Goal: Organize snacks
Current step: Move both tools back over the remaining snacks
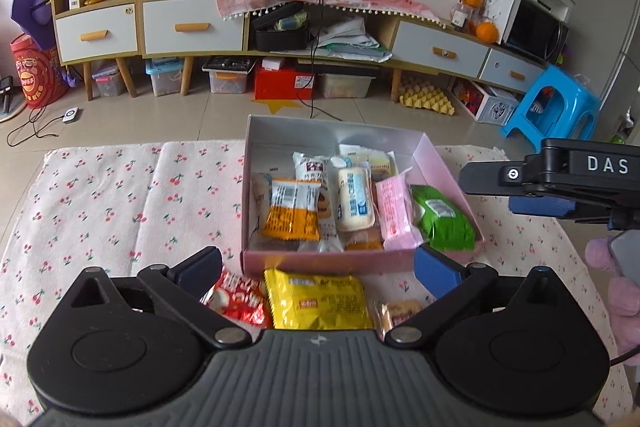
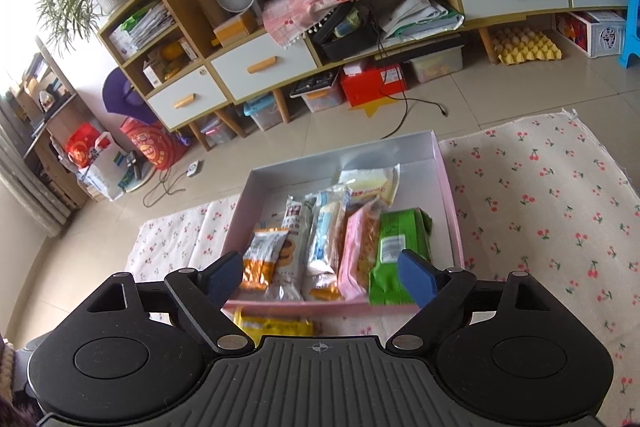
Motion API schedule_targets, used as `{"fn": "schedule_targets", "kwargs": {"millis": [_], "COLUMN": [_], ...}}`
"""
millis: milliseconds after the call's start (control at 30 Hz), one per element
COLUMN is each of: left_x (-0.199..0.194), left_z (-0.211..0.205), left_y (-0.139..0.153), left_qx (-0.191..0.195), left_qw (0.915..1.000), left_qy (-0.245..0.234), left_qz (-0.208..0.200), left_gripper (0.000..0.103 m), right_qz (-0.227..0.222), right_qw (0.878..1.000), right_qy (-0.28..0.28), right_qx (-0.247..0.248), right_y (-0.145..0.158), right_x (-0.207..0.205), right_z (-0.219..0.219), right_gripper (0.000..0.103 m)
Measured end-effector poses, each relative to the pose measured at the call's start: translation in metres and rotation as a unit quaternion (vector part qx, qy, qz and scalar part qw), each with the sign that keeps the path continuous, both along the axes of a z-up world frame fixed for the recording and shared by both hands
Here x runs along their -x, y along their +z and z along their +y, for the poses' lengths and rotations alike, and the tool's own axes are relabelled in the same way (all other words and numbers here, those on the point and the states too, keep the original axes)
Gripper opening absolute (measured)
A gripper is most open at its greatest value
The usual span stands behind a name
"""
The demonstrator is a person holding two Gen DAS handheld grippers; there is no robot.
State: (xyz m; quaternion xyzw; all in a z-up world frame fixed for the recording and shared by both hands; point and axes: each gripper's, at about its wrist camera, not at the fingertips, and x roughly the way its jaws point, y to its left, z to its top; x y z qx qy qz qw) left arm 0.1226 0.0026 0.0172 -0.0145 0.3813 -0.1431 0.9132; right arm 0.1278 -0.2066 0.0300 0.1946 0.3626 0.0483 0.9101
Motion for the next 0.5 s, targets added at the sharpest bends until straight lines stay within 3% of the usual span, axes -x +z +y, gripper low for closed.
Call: {"fn": "schedule_targets", "kwargs": {"millis": [333,500], "left_x": [0.025,0.038], "left_z": [0.010,0.016], "left_y": [-0.004,-0.012], "left_qx": [-0.003,-0.006], "left_qw": [0.9996,0.9997], "left_qy": [0.006,0.000], "left_qz": [0.027,0.025], "left_gripper": [0.102,0.102], "right_qz": [0.024,0.007], "right_qw": [0.997,0.997], "right_qy": [0.023,0.041], "right_qx": [0.065,0.071], "right_y": [0.001,-0.008], "right_x": [0.041,0.061], "right_z": [0.017,0.023], "right_gripper": [0.089,0.092]}}
